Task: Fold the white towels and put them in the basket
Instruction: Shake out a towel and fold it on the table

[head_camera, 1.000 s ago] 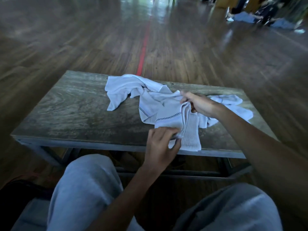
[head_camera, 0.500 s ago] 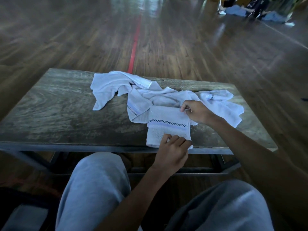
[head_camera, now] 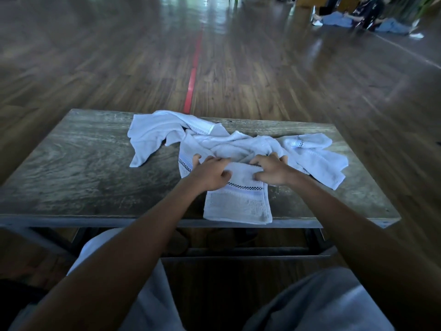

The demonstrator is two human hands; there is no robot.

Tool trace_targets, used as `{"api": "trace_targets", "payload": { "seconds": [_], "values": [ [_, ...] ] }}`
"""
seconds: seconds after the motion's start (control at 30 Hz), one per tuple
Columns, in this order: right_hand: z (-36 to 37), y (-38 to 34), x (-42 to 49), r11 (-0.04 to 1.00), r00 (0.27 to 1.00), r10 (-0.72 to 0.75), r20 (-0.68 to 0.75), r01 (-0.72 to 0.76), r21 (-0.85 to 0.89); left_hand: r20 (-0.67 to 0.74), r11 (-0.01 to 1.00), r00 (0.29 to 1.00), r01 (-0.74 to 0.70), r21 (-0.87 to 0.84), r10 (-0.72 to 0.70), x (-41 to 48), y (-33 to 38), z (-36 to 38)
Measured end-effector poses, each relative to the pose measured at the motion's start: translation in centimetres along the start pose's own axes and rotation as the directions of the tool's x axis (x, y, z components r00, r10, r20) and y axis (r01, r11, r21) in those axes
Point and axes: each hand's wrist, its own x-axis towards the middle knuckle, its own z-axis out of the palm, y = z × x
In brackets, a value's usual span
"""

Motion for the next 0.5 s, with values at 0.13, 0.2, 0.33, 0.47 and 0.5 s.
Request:
{"api": "trace_targets", "payload": {
  "seconds": [0.13, 0.2, 0.33, 0.47, 0.5],
  "values": [
    [-1.9, -1.1, -1.1, 0.92, 0.997, -0.075, -0.03, 0.081, 0.384, 0.019, 0.982, 0.999, -0.025, -0.19, 0.029, 0.6, 0.2, -2.4],
    [-3.1, -2.1, -1.9, 0.853, 0.989, -0.133, -0.072, 0.151, 0.5, 0.077, 0.969, 0.996, -0.032, -0.246, 0.053, 0.8, 0.0, -4.2],
    [-4.4, -3.8, -3.0, 0.736, 0.971, -0.191, -0.141, 0.237, 0.635, 0.117, 0.958, 0.986, -0.085, -0.274, 0.121, 0.1, -0.4, -7.5],
    [-4.4, -3.8, -3.7, 0.748, 0.972, -0.228, -0.051, 0.209, 0.63, 0.096, 0.9, 0.98, -0.118, -0.42, 0.174, -2.2, -0.6, -9.9],
    [-4.2, -3.8, -3.8, 0.785, 0.971, -0.239, 0.005, 0.19, 0.589, 0.078, 0.889, 0.983, -0.117, -0.442, 0.168, -2.9, -0.7, -10.3]
  ]
}}
